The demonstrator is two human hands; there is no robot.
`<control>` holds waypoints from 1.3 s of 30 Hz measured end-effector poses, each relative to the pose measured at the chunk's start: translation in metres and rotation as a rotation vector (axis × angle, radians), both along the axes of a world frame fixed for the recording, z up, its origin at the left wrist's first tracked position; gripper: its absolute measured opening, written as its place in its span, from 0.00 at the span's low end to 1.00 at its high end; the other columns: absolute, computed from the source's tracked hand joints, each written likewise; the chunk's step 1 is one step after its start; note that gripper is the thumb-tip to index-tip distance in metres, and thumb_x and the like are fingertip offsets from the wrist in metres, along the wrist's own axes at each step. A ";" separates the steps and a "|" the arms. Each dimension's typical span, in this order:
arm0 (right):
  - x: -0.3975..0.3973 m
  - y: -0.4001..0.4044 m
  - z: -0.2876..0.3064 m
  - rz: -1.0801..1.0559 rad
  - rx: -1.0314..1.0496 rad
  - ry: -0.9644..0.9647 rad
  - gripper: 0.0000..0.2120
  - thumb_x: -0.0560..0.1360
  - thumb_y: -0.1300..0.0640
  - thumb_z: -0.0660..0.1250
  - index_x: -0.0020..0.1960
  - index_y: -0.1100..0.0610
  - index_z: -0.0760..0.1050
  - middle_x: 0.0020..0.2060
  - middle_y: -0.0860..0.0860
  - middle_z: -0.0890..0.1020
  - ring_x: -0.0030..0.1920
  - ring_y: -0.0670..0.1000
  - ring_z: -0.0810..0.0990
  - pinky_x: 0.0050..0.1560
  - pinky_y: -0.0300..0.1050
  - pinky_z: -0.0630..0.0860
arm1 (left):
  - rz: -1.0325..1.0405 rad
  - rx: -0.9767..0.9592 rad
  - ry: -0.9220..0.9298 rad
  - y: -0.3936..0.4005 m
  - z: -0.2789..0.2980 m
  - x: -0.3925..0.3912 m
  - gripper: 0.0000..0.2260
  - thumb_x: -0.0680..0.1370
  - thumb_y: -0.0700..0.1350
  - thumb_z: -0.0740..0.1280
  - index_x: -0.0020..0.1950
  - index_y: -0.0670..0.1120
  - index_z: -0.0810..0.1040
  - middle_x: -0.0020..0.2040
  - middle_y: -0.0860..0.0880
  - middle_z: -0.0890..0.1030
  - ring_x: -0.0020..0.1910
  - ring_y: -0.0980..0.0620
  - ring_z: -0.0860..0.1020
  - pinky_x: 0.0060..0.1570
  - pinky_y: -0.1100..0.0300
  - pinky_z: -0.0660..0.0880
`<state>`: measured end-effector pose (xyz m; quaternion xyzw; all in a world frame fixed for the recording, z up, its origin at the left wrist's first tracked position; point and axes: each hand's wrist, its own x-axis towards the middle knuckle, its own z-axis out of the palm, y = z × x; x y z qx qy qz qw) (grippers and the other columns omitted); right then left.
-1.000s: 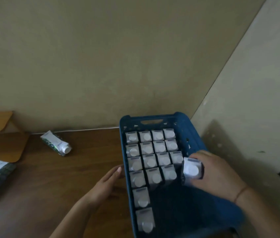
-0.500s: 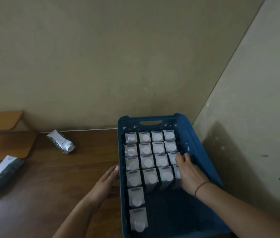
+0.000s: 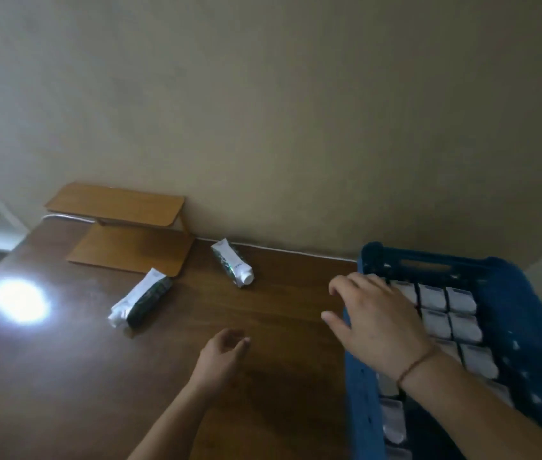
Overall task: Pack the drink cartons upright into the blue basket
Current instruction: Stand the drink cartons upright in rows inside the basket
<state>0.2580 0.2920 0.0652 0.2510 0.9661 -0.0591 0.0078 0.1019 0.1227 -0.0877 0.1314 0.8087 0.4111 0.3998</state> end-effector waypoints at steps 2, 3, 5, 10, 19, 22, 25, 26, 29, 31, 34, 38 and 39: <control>-0.050 -0.012 -0.016 0.030 -0.085 -0.062 0.16 0.76 0.41 0.62 0.60 0.47 0.68 0.54 0.45 0.75 0.55 0.48 0.74 0.55 0.46 0.75 | 0.023 -0.001 0.027 -0.014 -0.004 -0.022 0.13 0.80 0.51 0.67 0.64 0.51 0.76 0.56 0.51 0.80 0.53 0.53 0.80 0.51 0.55 0.80; -0.076 -0.015 -0.028 0.018 -0.127 -0.117 0.18 0.75 0.41 0.63 0.62 0.47 0.68 0.55 0.46 0.76 0.55 0.49 0.75 0.54 0.48 0.76 | 0.029 -0.001 0.038 -0.020 -0.006 -0.033 0.13 0.80 0.51 0.67 0.64 0.52 0.75 0.55 0.53 0.79 0.52 0.56 0.80 0.46 0.60 0.80; -0.127 -0.016 -0.055 -0.042 -0.207 -0.237 0.24 0.74 0.42 0.65 0.66 0.48 0.65 0.58 0.49 0.76 0.55 0.52 0.77 0.51 0.51 0.78 | 0.035 -0.012 0.072 -0.030 -0.010 -0.053 0.12 0.80 0.51 0.66 0.63 0.53 0.75 0.54 0.55 0.78 0.49 0.59 0.79 0.42 0.65 0.78; -0.217 -0.006 -0.125 -0.253 -0.312 -0.234 0.36 0.72 0.42 0.69 0.72 0.54 0.58 0.67 0.55 0.69 0.63 0.58 0.74 0.55 0.52 0.75 | 0.049 -0.049 0.157 -0.052 -0.019 -0.098 0.10 0.79 0.51 0.68 0.60 0.56 0.75 0.55 0.54 0.81 0.51 0.58 0.79 0.55 0.55 0.80; -0.256 -0.003 -0.170 -0.227 -0.136 -0.237 0.26 0.73 0.43 0.67 0.65 0.55 0.66 0.60 0.54 0.75 0.56 0.57 0.79 0.43 0.46 0.73 | 0.129 -0.011 0.235 -0.079 -0.037 -0.140 0.18 0.77 0.51 0.70 0.67 0.53 0.75 0.59 0.56 0.80 0.56 0.56 0.79 0.59 0.55 0.78; -0.244 0.003 -0.146 -0.015 -0.074 -0.288 0.26 0.75 0.50 0.67 0.70 0.52 0.62 0.63 0.53 0.70 0.57 0.60 0.78 0.49 0.51 0.76 | 0.176 0.077 0.234 -0.072 -0.032 -0.140 0.23 0.76 0.50 0.73 0.70 0.53 0.71 0.59 0.57 0.77 0.55 0.54 0.79 0.57 0.53 0.79; -0.219 0.001 -0.111 0.249 -0.045 -0.291 0.29 0.73 0.64 0.67 0.70 0.46 0.62 0.65 0.50 0.64 0.57 0.57 0.75 0.50 0.52 0.78 | 0.173 0.175 0.233 -0.055 -0.025 -0.130 0.35 0.71 0.53 0.77 0.74 0.56 0.65 0.69 0.58 0.70 0.63 0.54 0.74 0.64 0.50 0.75; -0.207 -0.003 -0.099 0.327 -0.039 -0.292 0.31 0.73 0.66 0.66 0.69 0.45 0.62 0.66 0.49 0.63 0.59 0.55 0.73 0.51 0.51 0.78 | 0.134 0.214 0.208 -0.048 -0.022 -0.124 0.40 0.69 0.56 0.78 0.76 0.57 0.62 0.71 0.60 0.67 0.66 0.55 0.72 0.66 0.51 0.73; -0.166 -0.016 -0.071 0.464 -0.079 -0.217 0.31 0.72 0.67 0.67 0.67 0.44 0.63 0.67 0.48 0.58 0.61 0.51 0.69 0.53 0.47 0.77 | -0.105 0.269 0.049 -0.025 -0.010 -0.102 0.40 0.67 0.59 0.78 0.75 0.59 0.63 0.72 0.60 0.68 0.65 0.59 0.73 0.65 0.53 0.75; -0.134 -0.017 -0.059 0.473 -0.132 -0.126 0.30 0.72 0.66 0.68 0.66 0.43 0.63 0.69 0.46 0.55 0.63 0.49 0.66 0.56 0.45 0.76 | -0.269 0.306 -0.048 -0.012 0.003 -0.082 0.29 0.71 0.52 0.78 0.69 0.53 0.71 0.64 0.53 0.78 0.56 0.58 0.81 0.53 0.58 0.81; -0.082 -0.008 -0.038 0.335 -0.396 0.041 0.35 0.70 0.63 0.68 0.69 0.40 0.59 0.69 0.40 0.56 0.64 0.44 0.67 0.55 0.41 0.78 | -0.309 0.415 -0.026 0.000 0.019 -0.048 0.22 0.70 0.44 0.79 0.62 0.48 0.77 0.53 0.48 0.84 0.49 0.53 0.84 0.45 0.59 0.82; -0.006 0.004 -0.014 0.095 -0.597 0.250 0.34 0.70 0.47 0.73 0.69 0.35 0.59 0.62 0.33 0.67 0.59 0.37 0.73 0.53 0.36 0.77 | -0.356 0.560 -0.029 0.020 0.044 0.006 0.25 0.67 0.49 0.81 0.62 0.49 0.79 0.54 0.48 0.85 0.49 0.47 0.85 0.48 0.48 0.83; 0.013 0.007 -0.009 0.063 -0.585 0.316 0.32 0.69 0.45 0.74 0.68 0.34 0.63 0.59 0.33 0.71 0.58 0.36 0.74 0.52 0.35 0.76 | -0.386 0.589 -0.011 0.028 0.050 0.020 0.25 0.67 0.50 0.81 0.62 0.49 0.79 0.55 0.48 0.85 0.51 0.48 0.85 0.49 0.47 0.83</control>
